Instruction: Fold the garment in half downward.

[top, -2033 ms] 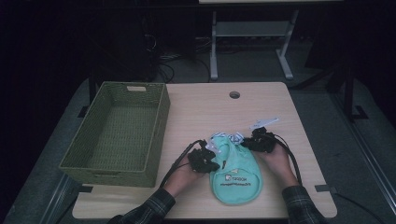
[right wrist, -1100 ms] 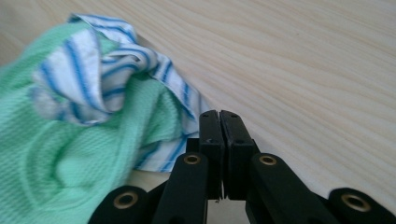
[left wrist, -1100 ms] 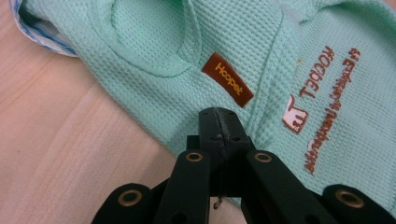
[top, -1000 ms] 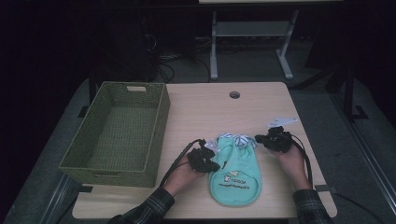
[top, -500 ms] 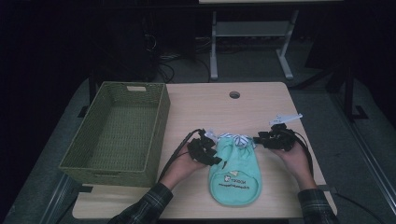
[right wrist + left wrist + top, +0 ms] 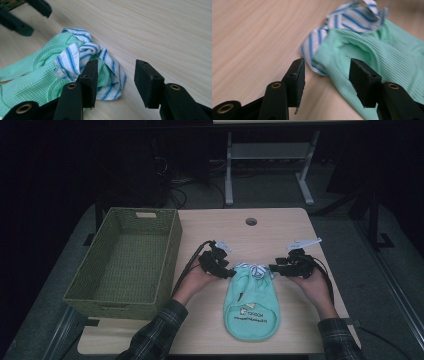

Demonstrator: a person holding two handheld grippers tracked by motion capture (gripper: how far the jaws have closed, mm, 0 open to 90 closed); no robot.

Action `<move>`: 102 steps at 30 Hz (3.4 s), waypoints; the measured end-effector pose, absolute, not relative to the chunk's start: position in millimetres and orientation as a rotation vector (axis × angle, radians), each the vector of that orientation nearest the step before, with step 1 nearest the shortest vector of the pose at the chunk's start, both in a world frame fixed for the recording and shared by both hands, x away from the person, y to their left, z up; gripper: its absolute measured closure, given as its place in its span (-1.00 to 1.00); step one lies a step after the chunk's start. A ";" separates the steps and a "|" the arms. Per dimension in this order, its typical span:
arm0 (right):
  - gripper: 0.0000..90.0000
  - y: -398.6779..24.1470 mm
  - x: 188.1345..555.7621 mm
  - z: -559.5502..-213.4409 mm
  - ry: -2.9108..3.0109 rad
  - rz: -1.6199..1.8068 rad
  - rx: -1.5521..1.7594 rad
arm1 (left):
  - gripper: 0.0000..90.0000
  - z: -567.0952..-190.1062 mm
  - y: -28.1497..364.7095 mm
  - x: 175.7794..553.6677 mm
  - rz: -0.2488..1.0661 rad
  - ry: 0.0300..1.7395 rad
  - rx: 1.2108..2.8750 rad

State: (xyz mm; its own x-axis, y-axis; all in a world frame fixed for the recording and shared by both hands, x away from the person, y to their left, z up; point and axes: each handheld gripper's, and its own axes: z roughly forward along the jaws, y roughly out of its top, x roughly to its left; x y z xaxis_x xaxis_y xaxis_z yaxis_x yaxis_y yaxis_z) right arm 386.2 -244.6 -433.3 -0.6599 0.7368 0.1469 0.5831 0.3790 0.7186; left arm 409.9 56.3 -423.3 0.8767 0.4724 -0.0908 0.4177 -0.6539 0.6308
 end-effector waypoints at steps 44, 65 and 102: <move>0.79 -223.5 397.5 -469.1 2.549 1.072 1.149 | 0.73 -455.8 25.7 443.2 0.098 0.568 2.472; 0.92 -229.6 397.4 -448.5 2.540 1.084 1.138 | 0.90 -435.3 26.8 433.0 0.241 0.522 2.455; 0.89 -231.8 370.1 -371.6 2.309 1.210 0.903 | 0.87 -355.5 39.2 405.4 0.444 0.388 2.205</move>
